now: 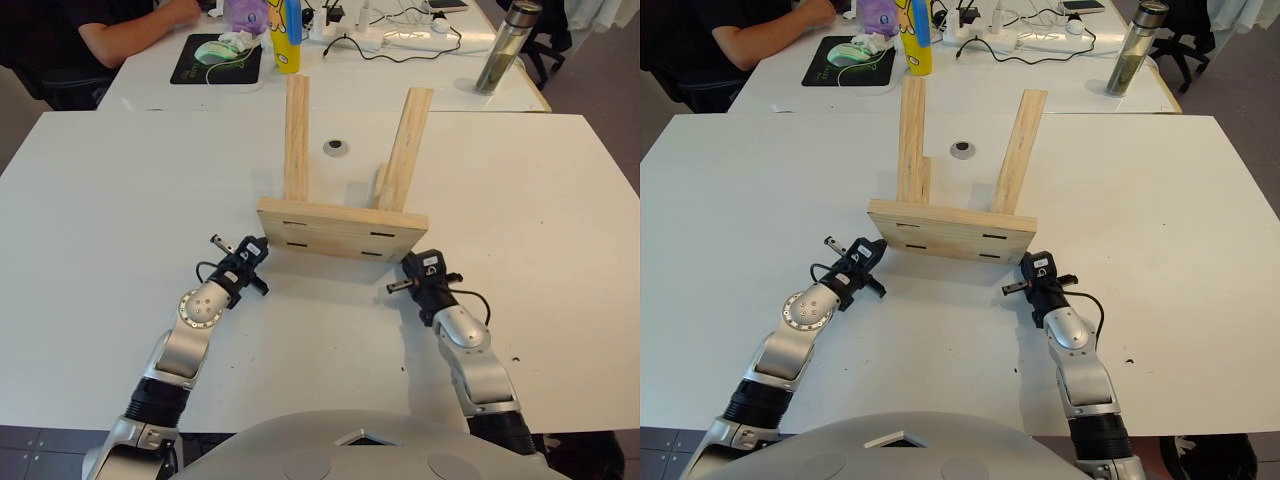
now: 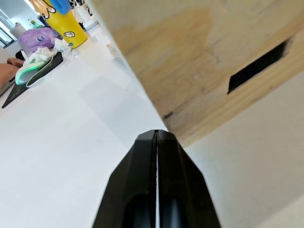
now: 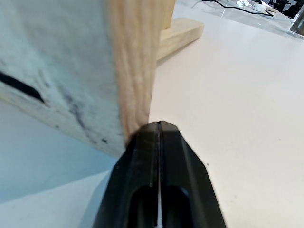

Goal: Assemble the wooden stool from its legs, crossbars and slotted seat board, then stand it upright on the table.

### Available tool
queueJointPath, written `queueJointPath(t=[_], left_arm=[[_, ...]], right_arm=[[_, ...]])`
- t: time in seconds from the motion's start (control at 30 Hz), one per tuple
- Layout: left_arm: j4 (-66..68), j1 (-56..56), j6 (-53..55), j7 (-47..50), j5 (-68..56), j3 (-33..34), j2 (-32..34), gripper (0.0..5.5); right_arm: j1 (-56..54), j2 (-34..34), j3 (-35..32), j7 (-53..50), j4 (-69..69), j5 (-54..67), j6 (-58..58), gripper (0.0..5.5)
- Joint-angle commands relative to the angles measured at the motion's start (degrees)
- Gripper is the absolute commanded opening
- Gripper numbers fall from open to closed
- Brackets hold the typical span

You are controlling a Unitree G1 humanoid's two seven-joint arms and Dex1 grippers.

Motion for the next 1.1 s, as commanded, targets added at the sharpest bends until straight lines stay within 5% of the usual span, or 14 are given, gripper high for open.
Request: queueJointPath(t=[0.03, 0.57, 1.1], left_arm=[[2.4, -0.8, 1.4, 0.6, 1.2, 0.8, 0.7, 0.00], [1.3, -1.3, 3.0, -4.1, 0.5, -4.2, -1.2, 0.00], [-13.9, -7.3, 8.6, -3.3, -6.9, 0.8, -5.1, 0.00]], right_arm=[[-0.2, 0.4, 0.1, 0.1, 0.9, -0.2, 1.7, 0.01], [-1.0, 0.6, 1.2, 1.2, 1.2, 0.2, 2.8, 0.01], [-9.9, 0.8, -2.0, 4.1, -15.5, 10.4, 11.4, 0.01]])
